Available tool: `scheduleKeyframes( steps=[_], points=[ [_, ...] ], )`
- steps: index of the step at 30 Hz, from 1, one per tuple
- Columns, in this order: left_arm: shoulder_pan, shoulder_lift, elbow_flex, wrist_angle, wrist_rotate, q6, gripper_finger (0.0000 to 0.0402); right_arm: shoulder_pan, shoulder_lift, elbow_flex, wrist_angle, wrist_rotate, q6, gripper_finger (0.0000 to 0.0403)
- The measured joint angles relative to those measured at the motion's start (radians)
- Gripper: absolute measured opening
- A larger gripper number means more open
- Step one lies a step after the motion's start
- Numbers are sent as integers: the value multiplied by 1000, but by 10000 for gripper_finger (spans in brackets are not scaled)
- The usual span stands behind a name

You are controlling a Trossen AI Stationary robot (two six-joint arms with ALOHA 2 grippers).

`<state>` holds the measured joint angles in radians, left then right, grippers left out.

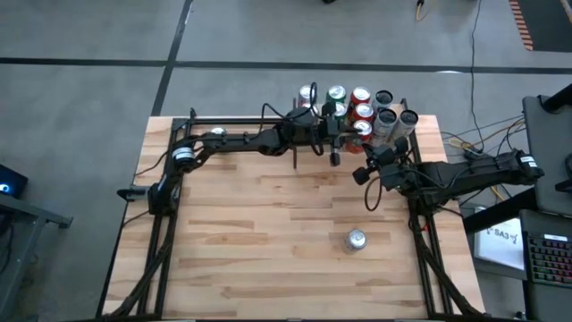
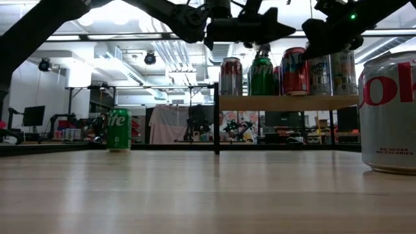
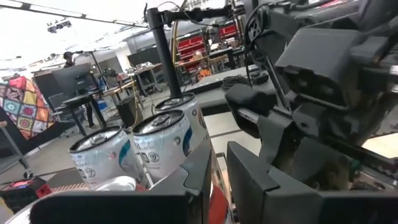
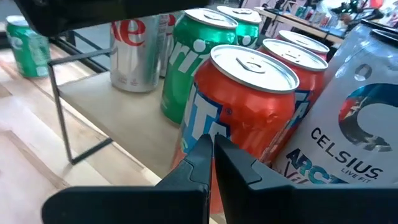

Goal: Place canned beverage on shelf
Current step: Put the orange soda can on the shelf aligned in front of the other orange soda can

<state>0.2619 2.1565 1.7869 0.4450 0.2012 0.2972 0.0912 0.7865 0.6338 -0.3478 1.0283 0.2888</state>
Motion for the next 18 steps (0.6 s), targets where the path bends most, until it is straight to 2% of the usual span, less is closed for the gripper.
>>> scheduleKeyframes(
  steps=[6,11,18],
  points=[
    [1,-78,-61,-1,5,3,36,2,-20,0,9,-42,42,9],
    [2,-165,-159,9,53,11,36,2,-19,0,49,-94,60,9],
    [3,-350,-409,141,56,10,36,2,-18,0,161,-160,51,9]
  ],
)
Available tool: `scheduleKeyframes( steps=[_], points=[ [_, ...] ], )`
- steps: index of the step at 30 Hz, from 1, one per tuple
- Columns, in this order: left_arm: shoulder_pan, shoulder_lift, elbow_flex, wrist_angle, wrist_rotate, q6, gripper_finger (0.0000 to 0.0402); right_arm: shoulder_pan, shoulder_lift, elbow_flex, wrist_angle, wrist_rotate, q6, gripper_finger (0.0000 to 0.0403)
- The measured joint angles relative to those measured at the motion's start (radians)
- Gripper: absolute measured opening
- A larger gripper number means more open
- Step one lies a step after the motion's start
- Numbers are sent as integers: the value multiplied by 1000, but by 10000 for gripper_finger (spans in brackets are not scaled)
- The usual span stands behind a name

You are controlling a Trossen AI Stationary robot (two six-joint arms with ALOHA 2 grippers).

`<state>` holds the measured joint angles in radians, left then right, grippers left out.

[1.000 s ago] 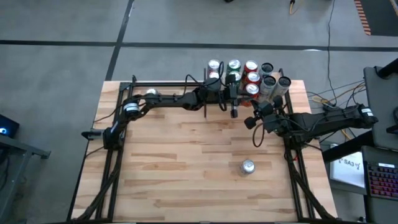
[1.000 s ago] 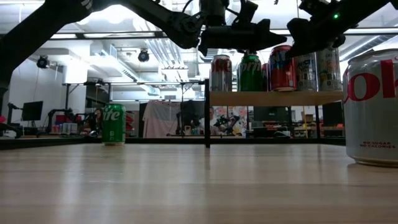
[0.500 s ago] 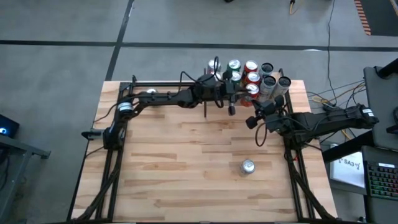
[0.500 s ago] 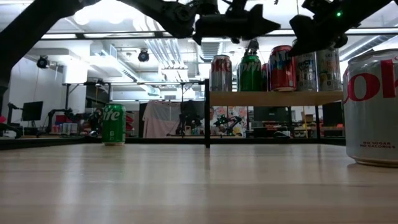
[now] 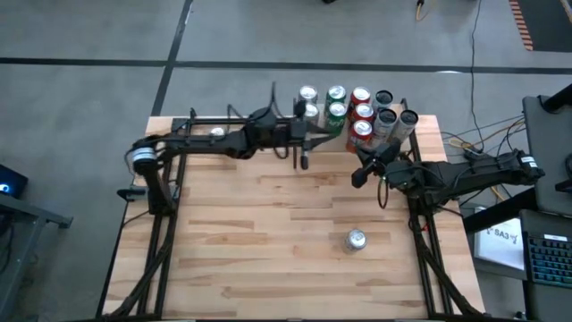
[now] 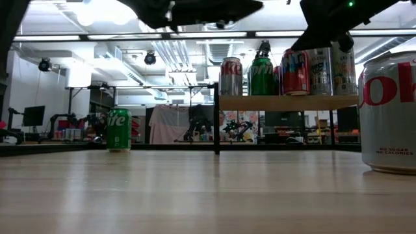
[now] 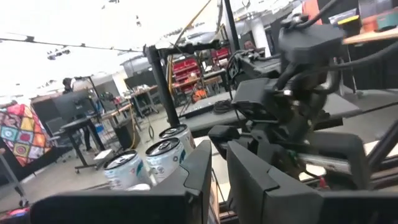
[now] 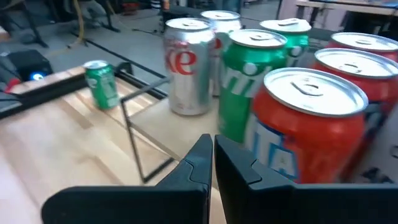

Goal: Place canned beverage on shelf
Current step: Put the orange soda can on the shelf aligned in front of the other orange soda can

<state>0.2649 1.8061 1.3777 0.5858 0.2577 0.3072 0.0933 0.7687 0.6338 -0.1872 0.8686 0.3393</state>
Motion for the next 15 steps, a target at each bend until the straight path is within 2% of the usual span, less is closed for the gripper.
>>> scheduleKeyframes(
  steps=[8,15],
  points=[
    [0,-226,-284,81,0,6,36,0,32,0,168,-67,-47,9],
    [2,-362,-473,158,-3,37,36,0,69,0,262,-110,-68,9]
  ],
)
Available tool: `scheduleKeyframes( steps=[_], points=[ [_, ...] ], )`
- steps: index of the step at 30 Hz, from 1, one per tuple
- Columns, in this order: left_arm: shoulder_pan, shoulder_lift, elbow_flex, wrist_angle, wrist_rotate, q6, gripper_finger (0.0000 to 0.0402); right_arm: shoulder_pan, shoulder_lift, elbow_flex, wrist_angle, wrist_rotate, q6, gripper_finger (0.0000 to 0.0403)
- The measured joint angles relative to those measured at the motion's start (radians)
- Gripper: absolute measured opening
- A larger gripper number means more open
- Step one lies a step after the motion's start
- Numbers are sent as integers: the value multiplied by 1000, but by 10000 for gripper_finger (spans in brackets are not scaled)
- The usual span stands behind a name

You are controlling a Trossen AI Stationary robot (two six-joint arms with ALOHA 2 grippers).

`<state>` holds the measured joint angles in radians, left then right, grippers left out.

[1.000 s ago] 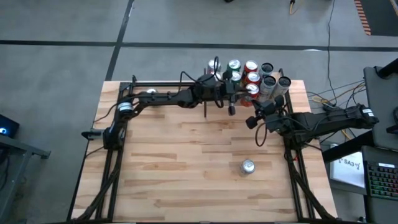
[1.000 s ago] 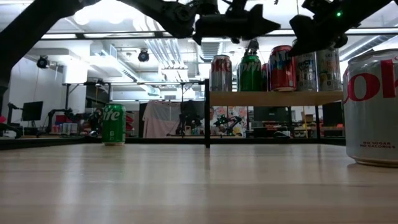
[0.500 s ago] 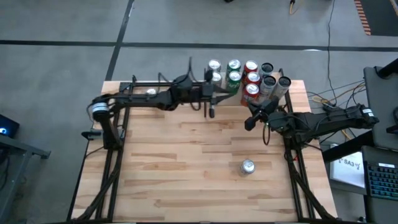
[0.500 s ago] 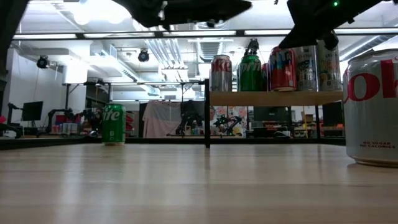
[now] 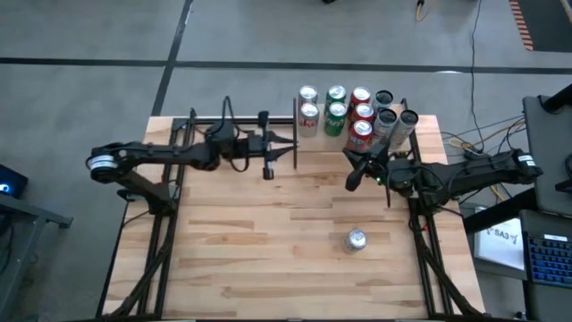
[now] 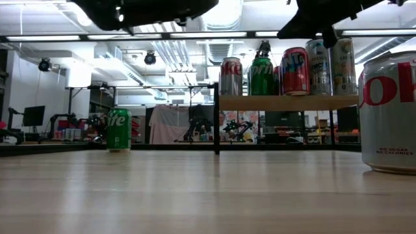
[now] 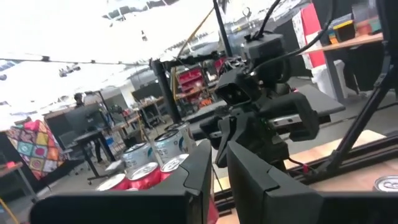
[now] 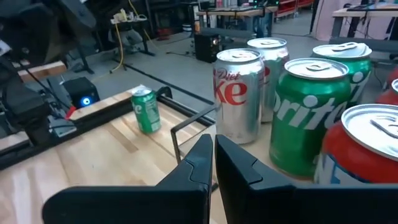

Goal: Place canned beverage on shelf
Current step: Put the orange soda can on the shelf aligned in front of the other orange soda can

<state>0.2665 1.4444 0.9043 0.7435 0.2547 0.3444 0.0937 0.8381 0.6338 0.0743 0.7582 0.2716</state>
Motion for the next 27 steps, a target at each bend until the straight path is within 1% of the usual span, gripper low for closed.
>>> scheduleKeyframes(
  steps=[4,9,12,18,22,27],
  points=[
    [0,-36,-73,64,-6,13,36,0,18,0,42,1,3,9],
    [4,-39,-120,113,-10,16,36,0,32,0,90,0,-1,9],
    [7,-37,-129,139,-11,16,36,0,37,0,107,0,-2,9],
    [10,-37,-131,139,-12,14,36,0,39,0,130,-3,-3,9],
    [12,-37,-131,145,-13,14,36,-1,57,1,176,-3,-34,9],
    [12,-37,-131,147,-13,13,36,-1,95,82,117,-2,-58,9]
  ],
)
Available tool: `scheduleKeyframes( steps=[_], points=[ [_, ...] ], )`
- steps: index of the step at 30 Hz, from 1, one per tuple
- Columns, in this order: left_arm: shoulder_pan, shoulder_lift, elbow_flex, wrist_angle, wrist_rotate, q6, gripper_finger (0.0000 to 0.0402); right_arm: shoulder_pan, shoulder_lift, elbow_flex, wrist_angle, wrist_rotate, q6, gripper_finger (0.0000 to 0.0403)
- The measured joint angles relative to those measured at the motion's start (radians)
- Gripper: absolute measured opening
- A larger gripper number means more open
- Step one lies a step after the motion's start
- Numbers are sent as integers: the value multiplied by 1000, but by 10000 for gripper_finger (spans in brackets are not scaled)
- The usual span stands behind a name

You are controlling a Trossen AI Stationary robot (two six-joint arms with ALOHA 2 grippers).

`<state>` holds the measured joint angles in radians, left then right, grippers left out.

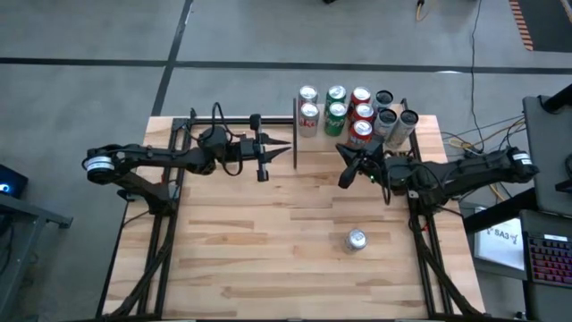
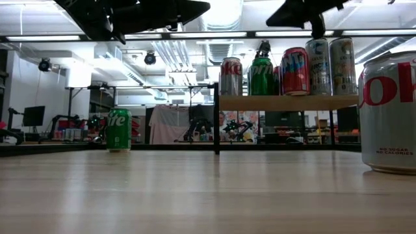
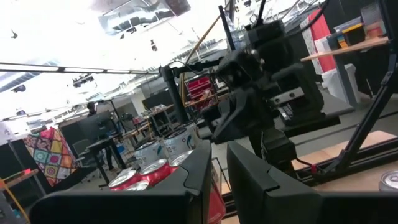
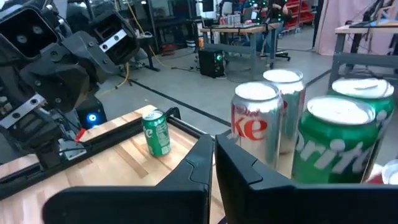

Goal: Place canned beverage on shelf
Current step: Put the orange soda can on the shelf aligned in front of the other orange soda can

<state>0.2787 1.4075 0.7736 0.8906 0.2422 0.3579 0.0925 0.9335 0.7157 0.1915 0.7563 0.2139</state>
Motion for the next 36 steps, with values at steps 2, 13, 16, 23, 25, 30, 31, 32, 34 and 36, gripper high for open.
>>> scheduleKeyframes(
  steps=[2,13,16,23,25,30,31,32,34,36],
  points=[
    [0,0,0,0,0,0,36,-2,19,46,-43,15,-2,9],
    [0,0,0,-8,0,-4,36,-76,106,376,-634,84,251,9],
    [0,0,0,-9,0,-4,36,-122,149,476,-836,82,340,9],
    [0,0,0,-9,0,-16,36,-207,233,702,-1222,42,514,9],
    [0,0,0,-9,0,-16,36,-232,251,752,-1298,-6,557,9],
    [0,0,0,-9,0,-16,36,-260,279,814,-1361,-110,580,9],
    [0,0,0,-9,0,-16,36,-260,280,817,-1361,-134,581,9],
    [0,0,0,-9,0,-16,36,-262,282,818,-1361,-158,583,9],
    [0,0,0,-9,0,-16,36,-263,288,818,-1365,-181,598,9],
    [0,0,0,-9,0,-19,36,-264,294,818,-1370,-181,601,9]
  ],
)
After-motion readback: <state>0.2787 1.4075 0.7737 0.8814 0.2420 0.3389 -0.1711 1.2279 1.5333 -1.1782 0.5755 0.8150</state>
